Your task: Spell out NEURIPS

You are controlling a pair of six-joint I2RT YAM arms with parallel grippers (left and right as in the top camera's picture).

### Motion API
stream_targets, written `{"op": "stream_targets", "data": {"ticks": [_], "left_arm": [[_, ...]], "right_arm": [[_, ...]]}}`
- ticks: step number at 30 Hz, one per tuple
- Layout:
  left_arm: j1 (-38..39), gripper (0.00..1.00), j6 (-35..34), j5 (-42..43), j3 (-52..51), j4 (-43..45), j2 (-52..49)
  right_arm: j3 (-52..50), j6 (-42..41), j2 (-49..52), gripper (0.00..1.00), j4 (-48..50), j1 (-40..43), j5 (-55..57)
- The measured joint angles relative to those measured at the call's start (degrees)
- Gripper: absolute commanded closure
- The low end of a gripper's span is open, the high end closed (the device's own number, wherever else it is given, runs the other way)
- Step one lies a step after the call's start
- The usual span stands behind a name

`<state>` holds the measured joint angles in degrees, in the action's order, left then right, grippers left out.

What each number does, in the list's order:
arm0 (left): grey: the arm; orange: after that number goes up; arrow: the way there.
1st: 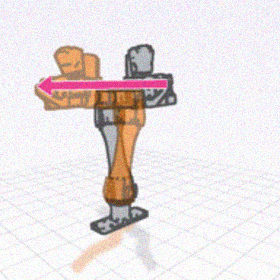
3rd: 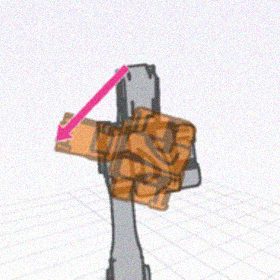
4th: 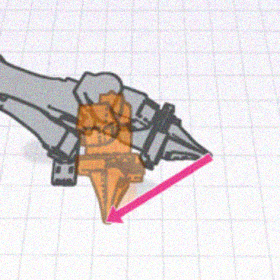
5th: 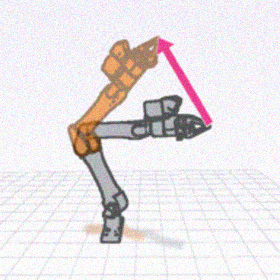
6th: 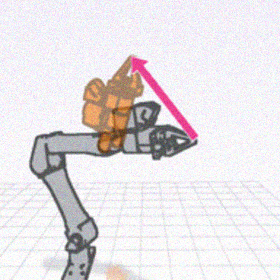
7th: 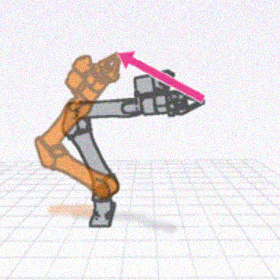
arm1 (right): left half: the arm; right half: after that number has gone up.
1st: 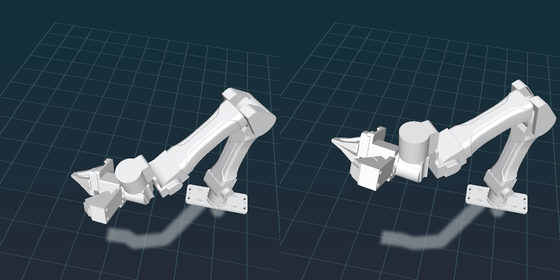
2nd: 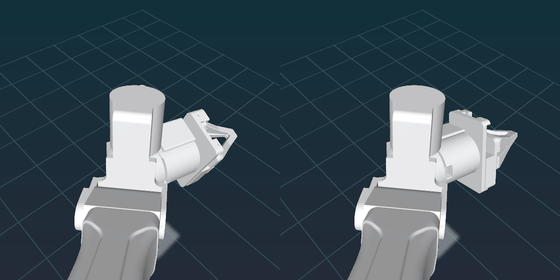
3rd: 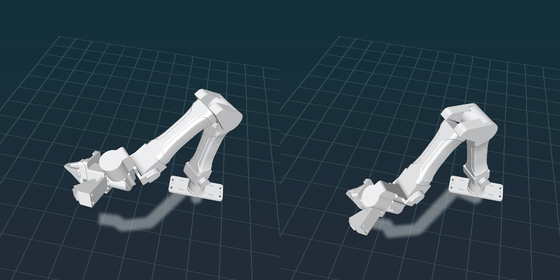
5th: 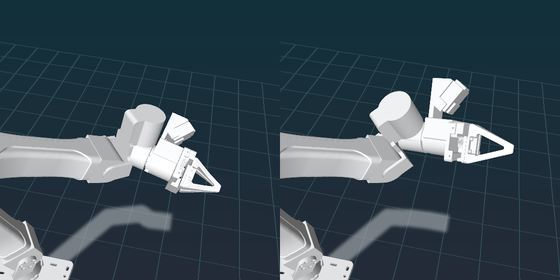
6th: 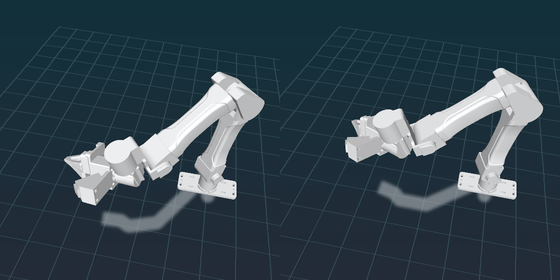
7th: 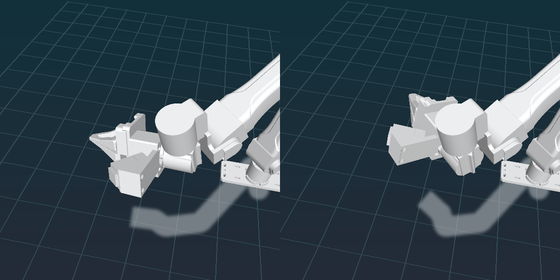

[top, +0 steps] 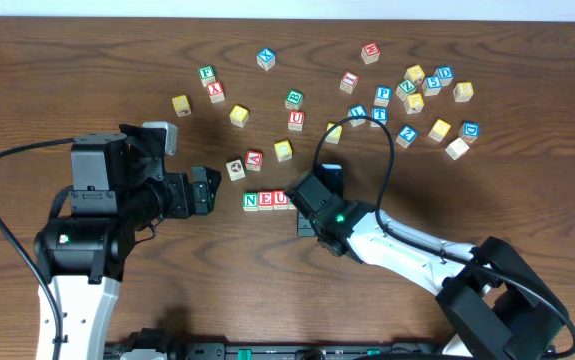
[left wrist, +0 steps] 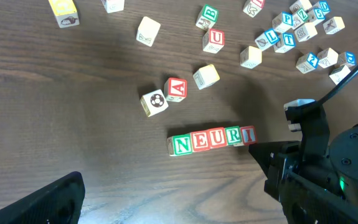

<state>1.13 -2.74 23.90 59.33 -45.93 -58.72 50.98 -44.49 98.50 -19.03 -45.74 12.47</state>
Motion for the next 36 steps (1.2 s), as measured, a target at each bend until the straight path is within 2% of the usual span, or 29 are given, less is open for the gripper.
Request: {"op": "stream_targets", "data": {"ticks": [36], "left_arm": [[0.0,0.02,0.0,0.0,0.0,0.0,0.0]], "right_arm": [[0.0,-0.1,0.0,0.99,-2.8,0.0,0.9]]}}
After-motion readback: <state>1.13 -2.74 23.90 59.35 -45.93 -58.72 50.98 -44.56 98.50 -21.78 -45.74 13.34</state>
